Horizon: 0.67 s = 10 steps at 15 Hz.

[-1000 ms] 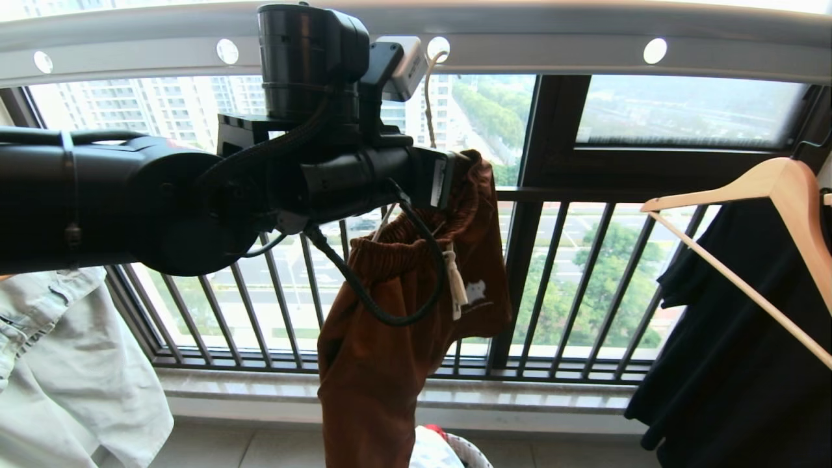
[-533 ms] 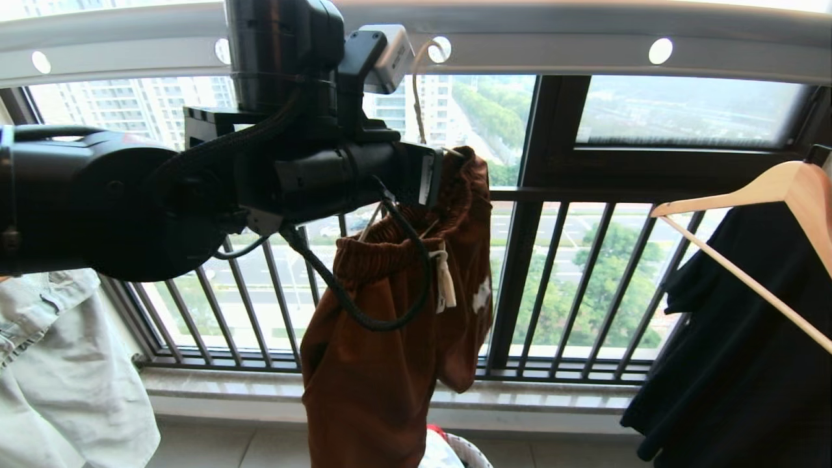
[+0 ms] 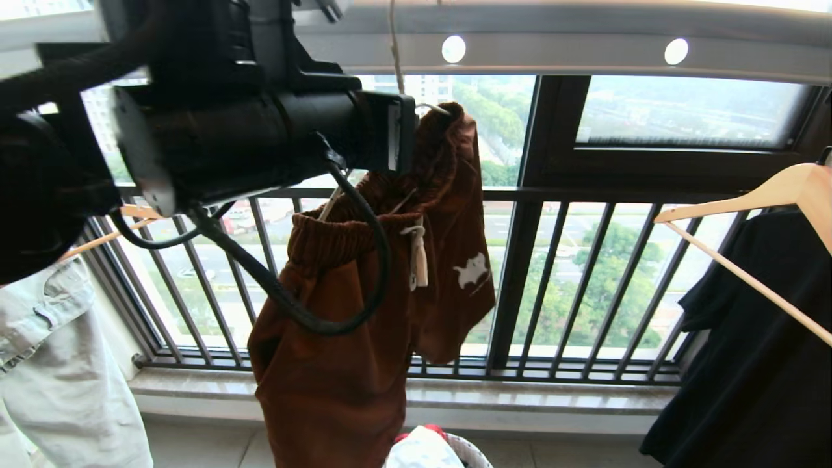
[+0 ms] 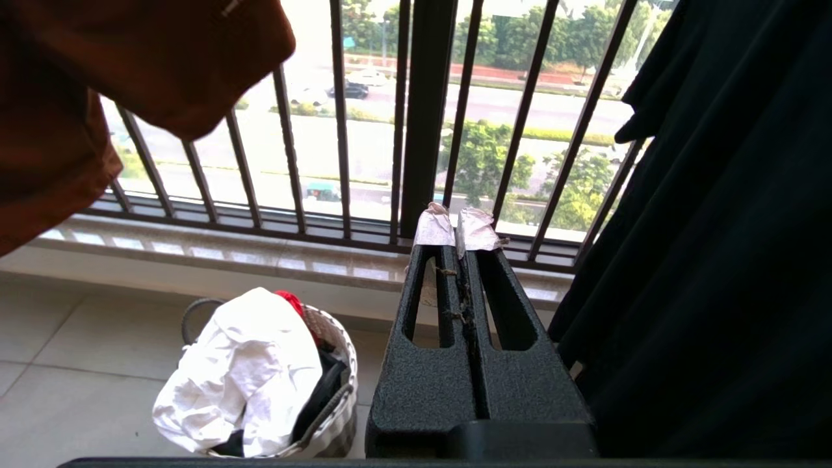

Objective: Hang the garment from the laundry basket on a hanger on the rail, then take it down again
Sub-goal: Take the clothes off the clothes rack

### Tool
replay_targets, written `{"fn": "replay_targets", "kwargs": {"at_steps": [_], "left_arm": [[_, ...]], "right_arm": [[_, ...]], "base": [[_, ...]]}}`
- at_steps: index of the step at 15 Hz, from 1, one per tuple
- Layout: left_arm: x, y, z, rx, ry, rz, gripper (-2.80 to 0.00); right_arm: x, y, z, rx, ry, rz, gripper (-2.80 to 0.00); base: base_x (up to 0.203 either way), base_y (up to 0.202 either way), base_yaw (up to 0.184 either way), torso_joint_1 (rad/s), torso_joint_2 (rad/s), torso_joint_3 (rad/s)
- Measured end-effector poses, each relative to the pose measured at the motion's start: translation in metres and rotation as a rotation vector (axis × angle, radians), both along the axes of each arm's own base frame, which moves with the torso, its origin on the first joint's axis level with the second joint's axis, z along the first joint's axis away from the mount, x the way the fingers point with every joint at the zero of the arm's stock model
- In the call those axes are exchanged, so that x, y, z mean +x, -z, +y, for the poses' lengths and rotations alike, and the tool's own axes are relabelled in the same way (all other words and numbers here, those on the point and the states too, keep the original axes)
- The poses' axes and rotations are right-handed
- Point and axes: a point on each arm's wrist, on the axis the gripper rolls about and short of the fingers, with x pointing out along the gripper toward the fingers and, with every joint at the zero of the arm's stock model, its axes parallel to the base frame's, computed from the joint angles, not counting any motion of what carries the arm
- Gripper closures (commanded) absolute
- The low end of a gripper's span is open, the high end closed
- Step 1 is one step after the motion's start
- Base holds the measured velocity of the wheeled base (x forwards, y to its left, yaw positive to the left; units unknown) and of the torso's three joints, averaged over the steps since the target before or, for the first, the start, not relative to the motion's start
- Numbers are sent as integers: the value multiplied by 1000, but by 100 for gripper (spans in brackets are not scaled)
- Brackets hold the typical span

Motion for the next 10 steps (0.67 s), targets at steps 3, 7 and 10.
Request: {"fn": "replay_targets", "kwargs": {"at_steps": [3,7,10], "left_arm": [[-22,-11,12,-27,28,-27,0],[-42,0,24,-16,61,0,0],[-46,31,25,0,112,113,0]], "right_arm": [[0,0,0,0,0,0,0],[0,0,0,0,0,0,0],[0,0,0,0,0,0,0]], "base": [[0,0,0,0,0,0],[0,0,0,0,0,0],[0,0,0,0,0,0]]}}
